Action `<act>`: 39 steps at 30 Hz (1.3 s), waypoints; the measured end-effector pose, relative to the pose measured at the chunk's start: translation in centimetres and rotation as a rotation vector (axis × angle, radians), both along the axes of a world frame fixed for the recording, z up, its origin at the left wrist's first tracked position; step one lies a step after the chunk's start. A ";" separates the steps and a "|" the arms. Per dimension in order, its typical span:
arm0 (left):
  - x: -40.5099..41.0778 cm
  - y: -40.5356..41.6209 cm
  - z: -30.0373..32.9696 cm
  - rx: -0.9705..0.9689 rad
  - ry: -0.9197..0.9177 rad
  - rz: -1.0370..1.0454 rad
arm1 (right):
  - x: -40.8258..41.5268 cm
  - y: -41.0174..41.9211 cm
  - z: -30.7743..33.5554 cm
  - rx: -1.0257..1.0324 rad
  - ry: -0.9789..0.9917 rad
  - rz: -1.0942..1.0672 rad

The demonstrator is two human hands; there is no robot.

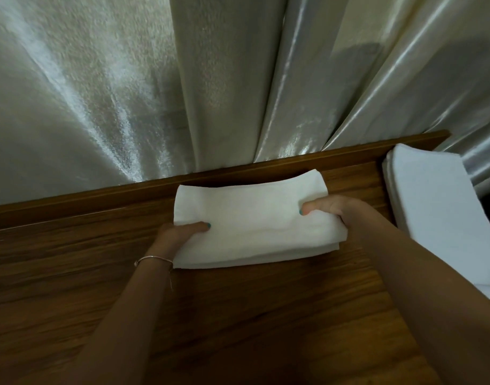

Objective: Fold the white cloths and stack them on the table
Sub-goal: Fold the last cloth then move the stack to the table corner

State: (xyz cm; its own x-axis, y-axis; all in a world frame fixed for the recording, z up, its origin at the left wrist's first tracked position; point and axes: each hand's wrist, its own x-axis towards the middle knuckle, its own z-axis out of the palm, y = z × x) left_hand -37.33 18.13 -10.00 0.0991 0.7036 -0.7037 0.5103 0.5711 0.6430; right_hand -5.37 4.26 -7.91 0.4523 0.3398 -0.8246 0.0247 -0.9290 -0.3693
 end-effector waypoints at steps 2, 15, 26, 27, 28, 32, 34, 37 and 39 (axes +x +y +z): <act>-0.3 -0.7 0.2 0.049 -0.019 -0.017 | -0.6 -1.1 -0.1 0.062 0.041 -0.073; 13.4 -3.9 9.4 0.270 -0.086 -0.560 | 3.7 -18.8 6.9 0.498 -0.082 -0.618; 43.6 -12.4 23.0 0.887 -0.043 -1.141 | 9.1 -30.6 9.8 0.959 -0.050 -1.308; 45.8 -13.0 23.3 0.939 0.011 -1.202 | 9.2 -30.7 8.9 0.979 -0.008 -1.334; 47.8 -13.4 23.1 0.985 0.068 -1.261 | 9.2 -30.4 7.8 1.007 0.038 -1.347; 53.6 -15.4 19.6 1.184 0.289 -1.406 | 7.8 -28.2 3.8 1.067 0.233 -1.438; 55.2 -16.1 17.4 1.218 0.393 -1.477 | 7.1 -27.4 2.1 1.072 0.248 -1.502; 56.3 -16.3 14.7 1.199 0.504 -1.543 | 6.4 -26.9 0.5 1.071 0.245 -1.553; 56.6 -16.1 13.2 1.201 0.506 -1.556 | 6.0 -26.6 -0.1 1.097 0.261 -1.570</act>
State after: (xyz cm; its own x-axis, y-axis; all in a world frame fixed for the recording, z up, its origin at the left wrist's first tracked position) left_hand 19.30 2.06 3.19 0.9428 0.2716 -0.1931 0.2686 -0.9623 -0.0419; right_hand 0.60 -22.33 -7.98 0.7410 0.1521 -0.6540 -0.6162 0.5408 -0.5725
